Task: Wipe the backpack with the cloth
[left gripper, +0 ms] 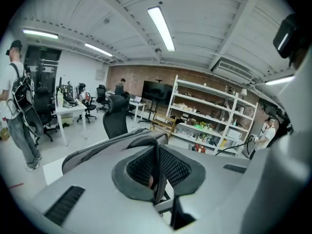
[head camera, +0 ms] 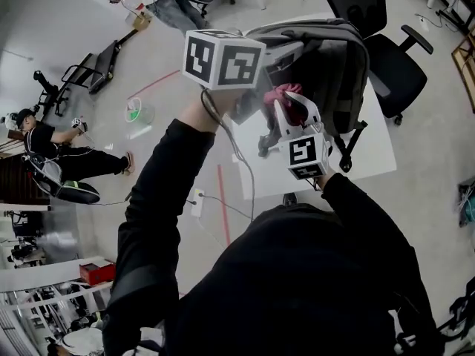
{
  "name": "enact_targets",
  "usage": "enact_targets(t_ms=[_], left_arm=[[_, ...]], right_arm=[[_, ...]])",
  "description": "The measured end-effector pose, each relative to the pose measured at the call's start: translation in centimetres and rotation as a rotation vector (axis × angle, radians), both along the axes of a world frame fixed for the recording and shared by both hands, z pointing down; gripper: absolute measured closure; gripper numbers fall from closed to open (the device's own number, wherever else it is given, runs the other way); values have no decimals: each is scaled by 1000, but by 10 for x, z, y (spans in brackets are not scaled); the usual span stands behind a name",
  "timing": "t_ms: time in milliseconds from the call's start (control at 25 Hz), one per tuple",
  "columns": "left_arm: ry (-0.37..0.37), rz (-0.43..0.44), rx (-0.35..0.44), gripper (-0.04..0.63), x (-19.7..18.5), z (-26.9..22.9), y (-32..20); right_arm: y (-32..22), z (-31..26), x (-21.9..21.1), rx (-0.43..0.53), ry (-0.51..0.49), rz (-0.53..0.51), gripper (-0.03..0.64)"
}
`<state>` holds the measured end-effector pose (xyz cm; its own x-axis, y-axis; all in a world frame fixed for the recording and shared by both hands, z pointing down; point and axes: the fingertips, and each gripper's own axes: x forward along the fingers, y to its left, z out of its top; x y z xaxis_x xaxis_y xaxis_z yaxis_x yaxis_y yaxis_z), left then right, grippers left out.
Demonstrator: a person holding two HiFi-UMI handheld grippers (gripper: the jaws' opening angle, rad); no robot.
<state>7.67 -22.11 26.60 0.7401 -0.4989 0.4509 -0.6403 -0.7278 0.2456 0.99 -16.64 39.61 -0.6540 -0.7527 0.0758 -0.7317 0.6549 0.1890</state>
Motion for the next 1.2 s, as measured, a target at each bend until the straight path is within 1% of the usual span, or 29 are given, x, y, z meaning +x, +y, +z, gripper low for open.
enact_targets(t_ms=[120,200,320,400,480,560,600,640,680,720,800,920,1000,1080,1160,1200], left_arm=[[116,-14,0,555,-8,-9,1],[169,-12,10,555,-13,-14,-3],[209,-2,45,555,-12,-12,-5],[218,4,74,555,-10,-12,-2],[207,10,117,555,-11,-13,3],[201,14,151,555,-15,-17,7],[204,15,157,555,-16,-18,7],[211,16,156,555,-15,-18,6],[220,18,154,555,-13,-17,4],[235,22,154,555,-11,-15,1],[286,36,168,555,-8,-15,-6],[390,31,190,555,-6,-18,-23],[443,8,203,555,-6,-24,-32],[467,-4,220,555,-2,-33,-35],[463,11,245,555,12,-42,-38],[455,26,257,555,22,-48,-39]], right_arm=[[16,49,-11,-138,63,-20,541],[18,81,-20,-199,98,-26,541],[22,137,-30,-287,147,-38,541],[34,173,-41,-376,192,-57,541],[55,209,-60,-509,257,-126,541],[88,239,-86,-683,329,-260,541],[102,247,-96,-745,350,-318,543],[110,250,-101,-775,353,-349,543],[111,250,-101,-783,341,-351,543],[104,248,-96,-781,317,-330,543],[80,238,-75,-773,260,-255,544],[43,212,-21,-737,212,-145,543],[32,190,23,-700,195,-80,543],[23,167,65,-661,184,8,543],[2,137,105,-606,163,114,543],[-13,116,122,-563,142,163,543]])
